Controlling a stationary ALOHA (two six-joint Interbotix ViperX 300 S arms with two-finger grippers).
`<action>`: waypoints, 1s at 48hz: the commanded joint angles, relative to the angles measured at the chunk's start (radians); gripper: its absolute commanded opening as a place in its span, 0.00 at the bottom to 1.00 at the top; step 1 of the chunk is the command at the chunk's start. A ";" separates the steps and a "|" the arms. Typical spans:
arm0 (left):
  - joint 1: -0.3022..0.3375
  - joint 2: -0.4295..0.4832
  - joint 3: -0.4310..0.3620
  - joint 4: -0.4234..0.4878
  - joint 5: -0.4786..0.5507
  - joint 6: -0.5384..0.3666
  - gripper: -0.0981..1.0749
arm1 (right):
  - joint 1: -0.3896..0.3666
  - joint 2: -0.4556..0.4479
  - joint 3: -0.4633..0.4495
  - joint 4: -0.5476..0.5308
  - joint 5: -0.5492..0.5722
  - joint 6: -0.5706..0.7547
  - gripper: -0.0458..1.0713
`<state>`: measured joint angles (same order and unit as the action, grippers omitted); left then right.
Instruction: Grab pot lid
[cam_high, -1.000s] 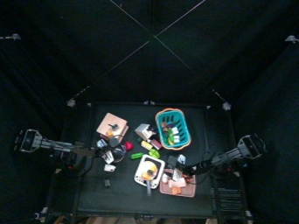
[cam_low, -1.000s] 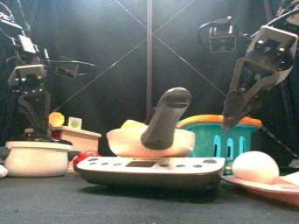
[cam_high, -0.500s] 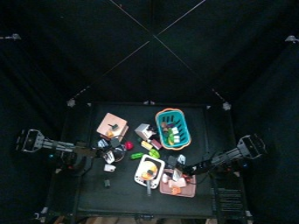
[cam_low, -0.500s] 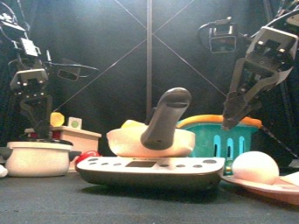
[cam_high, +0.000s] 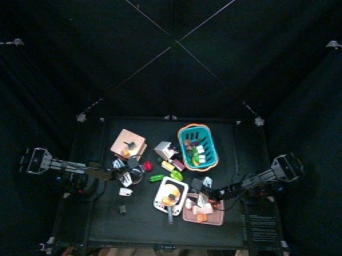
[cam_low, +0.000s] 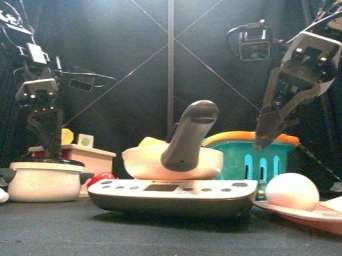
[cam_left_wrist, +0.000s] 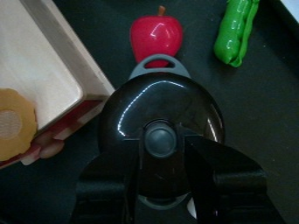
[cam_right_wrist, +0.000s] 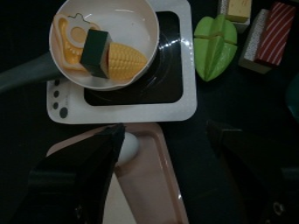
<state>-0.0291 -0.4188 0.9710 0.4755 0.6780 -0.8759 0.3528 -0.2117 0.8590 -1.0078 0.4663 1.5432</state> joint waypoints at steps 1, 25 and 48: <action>-0.005 -0.009 -0.041 0.003 0.026 0.002 0.59 | -0.002 -0.012 -0.020 -0.005 0.000 -0.002 0.96; -0.032 -0.040 -0.078 0.011 0.097 -0.003 0.59 | -0.002 -0.012 -0.020 -0.002 0.000 -0.002 0.96; -0.058 -0.044 -0.109 -0.006 0.086 -0.003 0.59 | -0.002 -0.012 -0.020 -0.003 0.000 -0.002 0.96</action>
<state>-0.0752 -0.4617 0.9004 0.4755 0.7731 -0.8774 0.3528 -0.2086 0.8590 -1.0078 0.4679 1.5432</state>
